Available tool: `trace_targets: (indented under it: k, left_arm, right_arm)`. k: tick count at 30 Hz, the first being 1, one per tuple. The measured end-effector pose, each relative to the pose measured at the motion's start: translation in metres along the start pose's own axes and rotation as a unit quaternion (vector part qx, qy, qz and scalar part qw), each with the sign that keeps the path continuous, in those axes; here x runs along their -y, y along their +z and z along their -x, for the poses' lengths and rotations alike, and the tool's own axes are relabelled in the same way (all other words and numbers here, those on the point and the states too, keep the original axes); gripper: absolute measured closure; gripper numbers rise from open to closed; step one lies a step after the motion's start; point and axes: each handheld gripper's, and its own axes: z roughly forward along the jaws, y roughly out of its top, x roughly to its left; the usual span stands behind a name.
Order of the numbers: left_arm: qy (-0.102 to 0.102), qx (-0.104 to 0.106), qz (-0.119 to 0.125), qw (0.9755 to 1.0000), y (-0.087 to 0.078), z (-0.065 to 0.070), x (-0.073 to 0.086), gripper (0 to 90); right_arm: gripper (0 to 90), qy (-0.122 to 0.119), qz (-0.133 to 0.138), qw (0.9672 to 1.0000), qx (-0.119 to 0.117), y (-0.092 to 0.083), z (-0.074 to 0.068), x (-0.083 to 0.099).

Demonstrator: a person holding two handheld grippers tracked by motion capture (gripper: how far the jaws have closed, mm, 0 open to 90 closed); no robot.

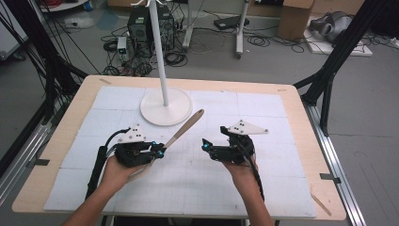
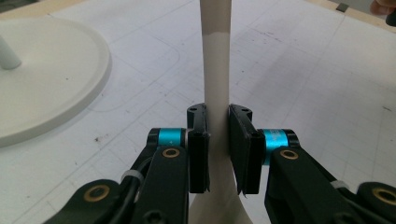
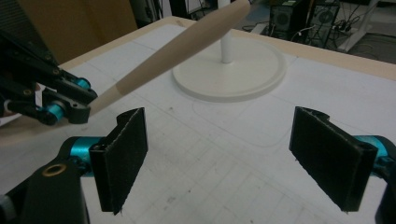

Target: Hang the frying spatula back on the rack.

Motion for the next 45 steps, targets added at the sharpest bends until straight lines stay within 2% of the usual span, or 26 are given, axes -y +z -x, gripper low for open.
trace_targets:
  k: [5, 9, 12, 15, 18, 25, 31, 36, 39, 42, 45]
  left_arm:
    - [0.015, -0.009, 0.01, 0.9998, 0.005, 0.008, 0.001, 77.7]
    - [0.022, -0.013, 0.013, 0.9996, 0.008, 0.015, 0.0, 77.7]
    - [0.027, -0.012, 0.012, 0.9995, 0.011, 0.019, -0.001, 77.7]
    - [0.037, -0.017, 0.006, 0.9991, 0.014, 0.025, -0.002, 77.7]
    - [0.038, -0.025, 0.007, 0.9989, 0.014, 0.027, -0.003, 77.6]
    - [0.052, -0.052, 0.007, 0.9973, 0.008, 0.033, -0.007, 77.6]
    - [0.06, -0.066, 0.012, 0.9959, 0.003, 0.035, -0.01, 77.6]
    - [0.061, -0.07, 0.029, 0.9953, -0.001, 0.037, -0.012, 77.5]
    - [0.059, -0.071, 0.036, 0.9951, -0.004, 0.038, -0.012, 77.4]
    - [0.054, -0.057, 0.041, 0.996, -0.005, 0.038, -0.012, 77.1]
    - [0.057, -0.055, 0.044, 0.9959, -0.006, 0.038, -0.012, 77.0]
  right_arm:
    - [18.5, 0.013, 0.008, 0.9998, -0.013, 0.011, -0.002, -0.009]
    - [18.6, 0.026, 0.005, 0.9995, -0.02, 0.021, -0.003, -0.012]
    - [18.6, 0.035, 0.004, 0.999, -0.028, 0.028, -0.005, -0.014]
    - [20.2, 0.042, 0.007, 0.9984, -0.036, 0.032, -0.009, -0.017]
    - [21.8, 0.054, 0.013, 0.9977, -0.039, 0.035, -0.013, -0.022]
    - [34.3, 0.079, 0.033, 0.9955, -0.041, 0.036, -0.014, -0.031]
    - [51.9, 0.079, 0.051, 0.9942, -0.051, 0.034, -0.018, -0.041]
    - [59.1, 0.077, 0.069, 0.9925, -0.065, 0.03, -0.023, -0.051]
    - [62.0, 0.084, 0.08, 0.99, -0.081, 0.027, -0.025, -0.053]
    - [62.9, 0.08, 0.087, 0.9886, -0.094, 0.024, -0.027, -0.055]
    - [64.5, 0.075, 0.093, 0.9873, -0.105, 0.023, -0.027, -0.056]
